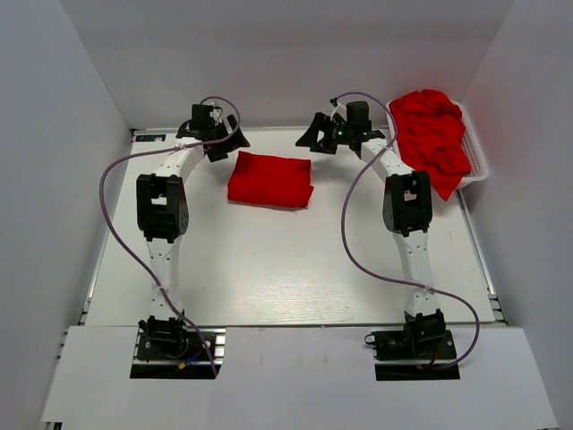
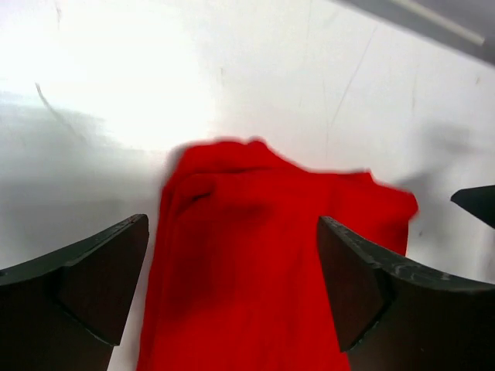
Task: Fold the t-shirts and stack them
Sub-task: Fold the long partially folded tshirt into a neat square, then smooth out wrinkles on the folded tshirt
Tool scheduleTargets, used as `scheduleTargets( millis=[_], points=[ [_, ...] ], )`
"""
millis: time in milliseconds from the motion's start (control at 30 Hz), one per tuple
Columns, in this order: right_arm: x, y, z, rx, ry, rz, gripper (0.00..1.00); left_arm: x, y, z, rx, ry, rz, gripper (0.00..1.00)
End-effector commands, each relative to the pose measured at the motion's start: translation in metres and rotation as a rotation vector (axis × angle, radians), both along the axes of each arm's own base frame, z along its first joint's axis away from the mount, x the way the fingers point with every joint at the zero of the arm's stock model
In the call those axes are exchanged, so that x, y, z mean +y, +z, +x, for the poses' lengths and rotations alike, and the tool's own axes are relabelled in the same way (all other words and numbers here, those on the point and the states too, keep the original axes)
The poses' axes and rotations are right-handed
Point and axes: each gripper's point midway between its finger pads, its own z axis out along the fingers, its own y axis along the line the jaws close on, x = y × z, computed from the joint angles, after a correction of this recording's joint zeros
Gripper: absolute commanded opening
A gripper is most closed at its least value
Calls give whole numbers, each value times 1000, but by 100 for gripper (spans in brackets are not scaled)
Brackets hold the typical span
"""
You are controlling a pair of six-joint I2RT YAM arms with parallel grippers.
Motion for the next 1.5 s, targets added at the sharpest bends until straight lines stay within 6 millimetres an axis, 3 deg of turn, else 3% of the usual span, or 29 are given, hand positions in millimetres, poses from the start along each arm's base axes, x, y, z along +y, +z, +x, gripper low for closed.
scheduleTargets(
  millis=[0, 33, 67, 100, 133, 167, 200, 267, 333, 367, 400, 433, 467, 500, 533, 567, 600, 633, 767, 1000, 1333, 1467],
  points=[
    [4, 62, 35, -175, -27, 90, 90, 7, 61, 31, -157, 8, -43, 100],
    [1, 66, 38, -184, -45, 88, 90, 5, 72, 36, -183, -2, -53, 100],
    [-4, 95, 38, -242, -72, 84, 90, 5, 77, 35, -193, -2, -54, 100],
    [-6, 77, 33, -212, -77, 60, 90, 4, 83, 34, -205, -17, -51, 100],
    [-10, 77, 30, -220, -80, 40, 90, 10, 88, 35, -226, -21, -34, 100],
    [-13, 99, 22, -241, -88, 27, 90, 8, 91, 31, -229, -40, -35, 100],
    [-15, 79, 14, -233, -67, -27, 90, 9, 95, 24, -229, -46, -27, 100],
    [-21, 75, -6, -168, -57, -91, 90, 11, 80, 6, -175, -72, -6, 100],
    [-25, 62, -23, -158, -26, -171, 90, 13, 85, -14, -148, -73, 30, 100],
    [-30, 51, -38, -92, -17, -210, 90, 12, 65, -30, -92, -74, 58, 100],
    [-32, 56, -41, -125, -31, -258, 90, 17, 62, -38, -84, -71, 87, 100],
    [-38, 38, -61, -77, -15, -299, 90, 16, 60, -47, -80, -76, 103, 100],
    [-35, 36, -70, -78, 1, -317, 90, 16, 52, -68, -53, -86, 97, 100],
    [-34, 58, -78, -130, -4, -324, 90, 14, 50, -77, -52, -98, 85, 100],
    [-38, 29, -97, -60, 16, -357, 90, 14, 49, -85, -55, -105, 78, 100],
    [-37, 30, -105, -59, 26, -362, 90, 15, 36, -98, -32, -106, 80, 100],
    [-32, 32, -120, -63, 47, -356, 90, 16, 45, -105, -46, -105, 79, 100],
    [-33, 21, -133, -30, 59, -360, 90, 18, 42, -110, -37, -99, 86, 100],
    [-20, 12, -164, 0, 114, -316, 90, 12, 24, -130, -15, -147, 56, 99],
    [9, 6, -174, 10, 184, -257, 90, 15, 10, -128, 2, -175, 98, 100],
    [36, -2, -160, 21, 218, -239, 90, 16, -15, -114, 36, -184, 120, 100],
    [42, -9, -155, 24, 219, -232, 90, 11, -29, -114, 54, -206, 97, 93]
  ],
)
